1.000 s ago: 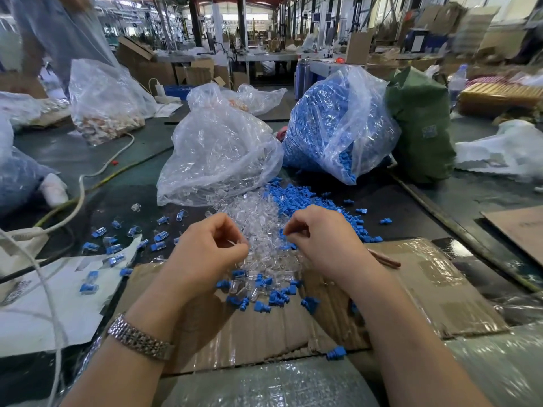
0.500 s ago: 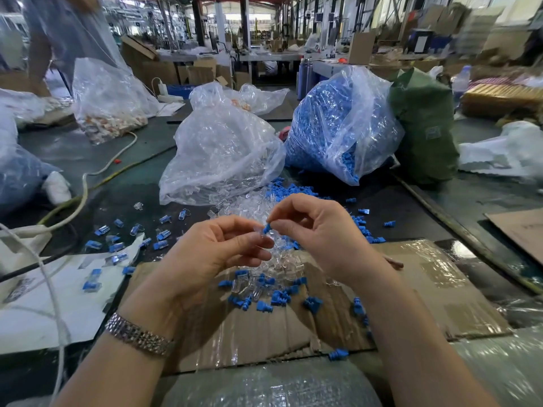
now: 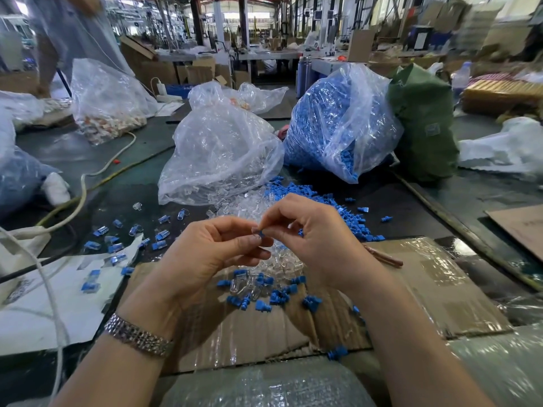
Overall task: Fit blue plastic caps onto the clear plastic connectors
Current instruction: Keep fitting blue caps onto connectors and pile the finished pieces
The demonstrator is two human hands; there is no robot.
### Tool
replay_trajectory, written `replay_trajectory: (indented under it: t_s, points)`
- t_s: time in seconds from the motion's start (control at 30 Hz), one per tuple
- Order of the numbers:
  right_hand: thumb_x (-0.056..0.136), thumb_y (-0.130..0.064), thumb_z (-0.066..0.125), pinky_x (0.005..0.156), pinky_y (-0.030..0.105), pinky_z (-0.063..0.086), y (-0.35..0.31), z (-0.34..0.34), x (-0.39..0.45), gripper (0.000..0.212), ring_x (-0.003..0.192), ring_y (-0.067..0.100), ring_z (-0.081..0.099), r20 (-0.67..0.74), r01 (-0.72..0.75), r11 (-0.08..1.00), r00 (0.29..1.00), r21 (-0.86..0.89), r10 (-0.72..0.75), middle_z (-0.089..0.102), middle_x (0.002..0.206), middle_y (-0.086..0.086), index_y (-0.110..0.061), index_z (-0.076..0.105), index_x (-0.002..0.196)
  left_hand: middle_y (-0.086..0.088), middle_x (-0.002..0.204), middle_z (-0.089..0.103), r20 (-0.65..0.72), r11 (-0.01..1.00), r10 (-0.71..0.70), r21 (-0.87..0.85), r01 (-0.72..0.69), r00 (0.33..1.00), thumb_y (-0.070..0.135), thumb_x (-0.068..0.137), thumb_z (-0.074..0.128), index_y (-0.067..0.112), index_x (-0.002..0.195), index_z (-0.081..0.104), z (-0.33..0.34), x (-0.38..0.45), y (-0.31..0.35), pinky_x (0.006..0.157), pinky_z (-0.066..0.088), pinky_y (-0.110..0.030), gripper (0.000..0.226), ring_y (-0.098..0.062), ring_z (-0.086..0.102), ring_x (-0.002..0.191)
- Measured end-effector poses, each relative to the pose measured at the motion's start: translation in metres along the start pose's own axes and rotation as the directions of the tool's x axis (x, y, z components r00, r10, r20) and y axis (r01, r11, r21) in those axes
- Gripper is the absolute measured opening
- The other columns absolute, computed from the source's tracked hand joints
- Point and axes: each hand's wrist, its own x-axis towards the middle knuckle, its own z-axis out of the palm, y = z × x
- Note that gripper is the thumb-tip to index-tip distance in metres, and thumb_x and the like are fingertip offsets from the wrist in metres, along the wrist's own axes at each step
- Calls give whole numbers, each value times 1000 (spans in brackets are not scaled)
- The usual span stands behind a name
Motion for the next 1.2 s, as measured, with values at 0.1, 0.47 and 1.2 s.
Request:
replay_trajectory:
  t_s: [0.1,0.47,1.2]
  points:
    - [89,-9,75,77,17,47,-2,0,0,9,85,8,64,6,5,1000,1000,2,-5,66,90,-9,-17,76,93,-24,102,75,21,1000,-6,18,6,1000,5,81,71,5,96,77,-1,-1,1,74,61,-27,17,-35,76,91]
    - [88,-60,66,103,50,43,23,-31,-6,55,122,34,47,-147,-646,437,648,-626,747,50,124,11,-14,56,115,-21,110,75,-65,993,-25,-114,18,998,6,79,76,6,100,77,0,-2,-2,78,61,-29,21,-32,74,96]
    - [101,-32,59,79,42,62,-13,-23,-13,38,78,20,70,458,-618,771,736,155,499,71,81,8,5,65,111,-10,100,76,-153,962,29,-264,-69,988,11,64,79,16,85,82,0,5,-1,79,61,-28,22,-19,72,92]
